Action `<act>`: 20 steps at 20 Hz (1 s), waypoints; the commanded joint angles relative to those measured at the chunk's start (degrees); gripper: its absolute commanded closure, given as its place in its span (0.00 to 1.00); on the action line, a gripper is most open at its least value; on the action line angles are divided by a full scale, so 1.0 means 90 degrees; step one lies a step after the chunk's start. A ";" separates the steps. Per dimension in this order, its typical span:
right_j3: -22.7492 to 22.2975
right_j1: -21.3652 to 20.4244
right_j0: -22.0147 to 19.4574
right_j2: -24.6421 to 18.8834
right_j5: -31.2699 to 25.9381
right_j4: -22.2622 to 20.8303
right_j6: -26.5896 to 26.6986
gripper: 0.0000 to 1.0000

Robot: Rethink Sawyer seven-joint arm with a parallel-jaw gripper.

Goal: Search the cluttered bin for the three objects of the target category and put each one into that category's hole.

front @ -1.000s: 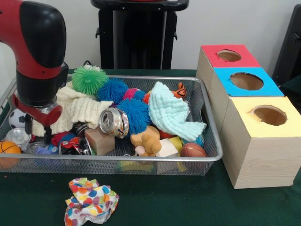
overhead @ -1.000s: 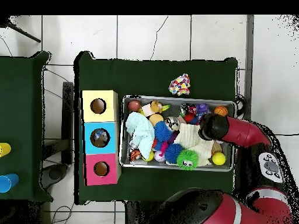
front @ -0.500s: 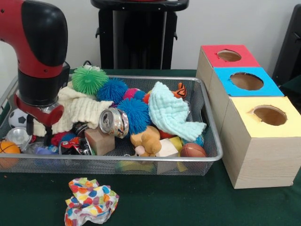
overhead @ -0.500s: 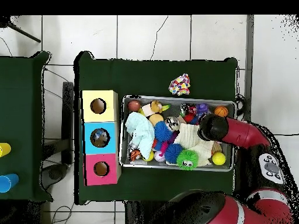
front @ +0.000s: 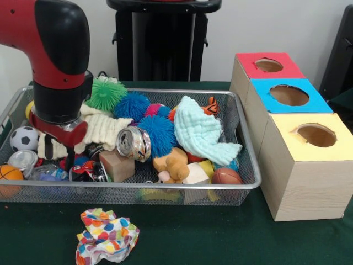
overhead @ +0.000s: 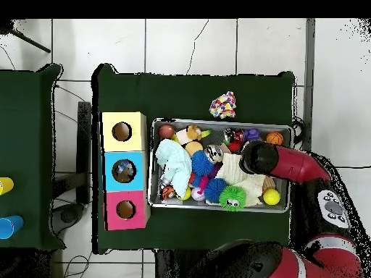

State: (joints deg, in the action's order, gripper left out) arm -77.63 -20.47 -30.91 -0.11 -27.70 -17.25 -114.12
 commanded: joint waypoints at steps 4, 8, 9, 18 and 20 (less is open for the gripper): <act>-0.0389 0.0088 -0.0147 -0.0956 -0.0161 0.0146 0.0126 0.00; -0.0396 0.0234 -0.0204 -0.0976 0.0133 0.0033 0.0037 0.00; -0.0388 0.0274 -0.0216 -0.0976 0.0214 0.0000 0.0022 0.00; -0.0435 0.0120 -0.0203 -0.0866 0.0220 -0.0089 -0.0005 0.00; -0.0466 0.0053 -0.0213 -0.0877 0.0138 -0.0073 0.0019 0.00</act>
State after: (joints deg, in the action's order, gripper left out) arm -78.47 -20.58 -32.49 -2.87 -27.70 -17.45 -114.11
